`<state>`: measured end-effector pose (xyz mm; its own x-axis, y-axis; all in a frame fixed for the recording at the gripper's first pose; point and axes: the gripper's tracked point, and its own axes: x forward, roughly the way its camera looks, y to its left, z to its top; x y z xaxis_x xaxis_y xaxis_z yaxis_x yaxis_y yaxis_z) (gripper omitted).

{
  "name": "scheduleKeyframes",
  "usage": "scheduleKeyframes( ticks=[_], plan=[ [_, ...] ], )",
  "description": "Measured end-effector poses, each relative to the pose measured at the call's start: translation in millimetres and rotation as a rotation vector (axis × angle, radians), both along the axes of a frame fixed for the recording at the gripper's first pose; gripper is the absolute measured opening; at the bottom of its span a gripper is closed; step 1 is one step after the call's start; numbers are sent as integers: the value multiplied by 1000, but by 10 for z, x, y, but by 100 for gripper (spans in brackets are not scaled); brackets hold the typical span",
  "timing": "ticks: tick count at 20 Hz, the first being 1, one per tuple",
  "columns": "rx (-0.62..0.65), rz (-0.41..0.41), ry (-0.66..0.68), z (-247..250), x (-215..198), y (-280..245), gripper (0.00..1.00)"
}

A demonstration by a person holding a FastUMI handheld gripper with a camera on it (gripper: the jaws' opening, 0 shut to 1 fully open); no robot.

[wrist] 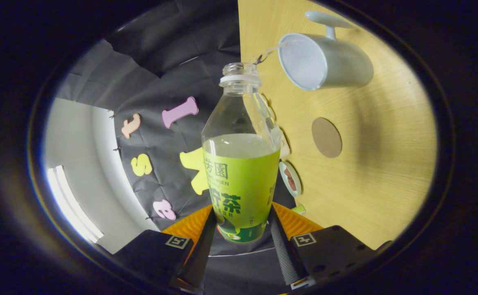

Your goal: Take the bottle from table, then pour the juice into the cup, finally place the bottle on the coaster

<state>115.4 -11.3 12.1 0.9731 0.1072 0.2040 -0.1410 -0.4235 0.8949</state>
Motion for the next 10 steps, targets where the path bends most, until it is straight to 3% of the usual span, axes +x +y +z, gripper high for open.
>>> scheduleKeyframes(
  ticks=[10],
  plan=[
    [54,0,-27,126,-15,-18,76]
  ],
)
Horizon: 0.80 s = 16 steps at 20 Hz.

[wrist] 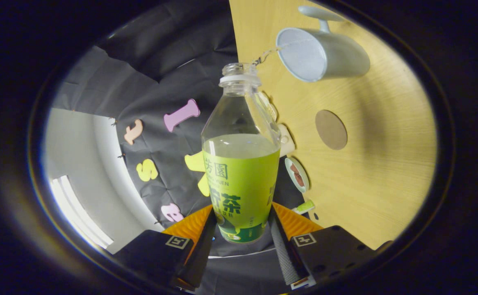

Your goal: Take the bottle from table, then pour the juice into the cup, finally place the bottle on the coaster

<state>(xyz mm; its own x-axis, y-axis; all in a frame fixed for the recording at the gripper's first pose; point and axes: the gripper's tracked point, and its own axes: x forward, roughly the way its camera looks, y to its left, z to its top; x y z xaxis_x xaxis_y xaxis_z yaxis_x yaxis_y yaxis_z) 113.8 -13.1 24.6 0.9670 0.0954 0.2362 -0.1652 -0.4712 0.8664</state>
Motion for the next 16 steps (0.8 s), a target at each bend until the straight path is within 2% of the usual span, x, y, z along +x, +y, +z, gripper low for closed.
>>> scheduleKeyframes(
  ticks=[7,12,16],
  plan=[
    [31,-8,-26,79,-15,-34,76],
    [107,-23,-70,236,-53,-157,76],
    [128,-6,-74,268,-51,-119,76]
  ],
)
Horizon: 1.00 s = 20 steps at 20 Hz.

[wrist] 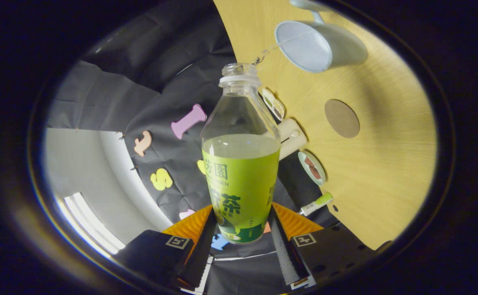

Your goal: Take the bottle from table, then pour the juice into the cup, finally place the bottle on the coaster

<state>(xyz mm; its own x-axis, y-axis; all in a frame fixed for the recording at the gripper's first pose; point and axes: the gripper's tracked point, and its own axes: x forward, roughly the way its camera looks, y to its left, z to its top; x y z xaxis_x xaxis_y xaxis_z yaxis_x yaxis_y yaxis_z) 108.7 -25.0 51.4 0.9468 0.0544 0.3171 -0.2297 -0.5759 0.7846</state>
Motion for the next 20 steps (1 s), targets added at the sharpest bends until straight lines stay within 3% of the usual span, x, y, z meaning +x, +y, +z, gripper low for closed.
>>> scheduleKeyframes(
  ticks=[9,20],
  plan=[
    [75,6,-7,20,20,-93,76],
    [30,-16,-25,34,-18,-138,76]
  ],
)
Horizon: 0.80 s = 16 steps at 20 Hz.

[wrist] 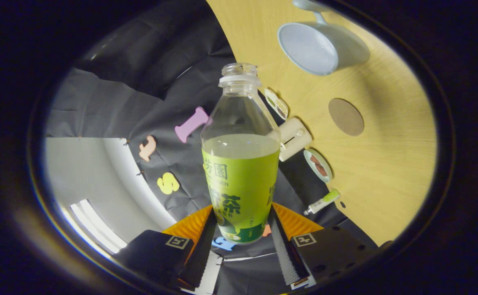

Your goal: Take the bottle from table, then pour the juice into the cup, finally place the bottle on the coaster

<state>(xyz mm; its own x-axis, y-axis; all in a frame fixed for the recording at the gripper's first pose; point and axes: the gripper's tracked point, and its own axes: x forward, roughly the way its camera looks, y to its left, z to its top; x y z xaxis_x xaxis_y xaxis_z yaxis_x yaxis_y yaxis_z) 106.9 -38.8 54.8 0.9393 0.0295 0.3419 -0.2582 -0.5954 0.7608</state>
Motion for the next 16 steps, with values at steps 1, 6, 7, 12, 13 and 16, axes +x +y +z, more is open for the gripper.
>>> scheduleKeyframes(
  ticks=[1,6,7,12,13,16],
  plan=[
    [1,-4,0,-8,-10,-14,76],
    [-8,-3,6,-75,-94,-32,76],
    [-25,-6,10,-76,-84,-20,76],
    [-195,7,79,-281,-2,150,76],
    [-233,13,96,-331,27,201,76],
    [-377,17,141,-524,-10,314,76]
  ],
)
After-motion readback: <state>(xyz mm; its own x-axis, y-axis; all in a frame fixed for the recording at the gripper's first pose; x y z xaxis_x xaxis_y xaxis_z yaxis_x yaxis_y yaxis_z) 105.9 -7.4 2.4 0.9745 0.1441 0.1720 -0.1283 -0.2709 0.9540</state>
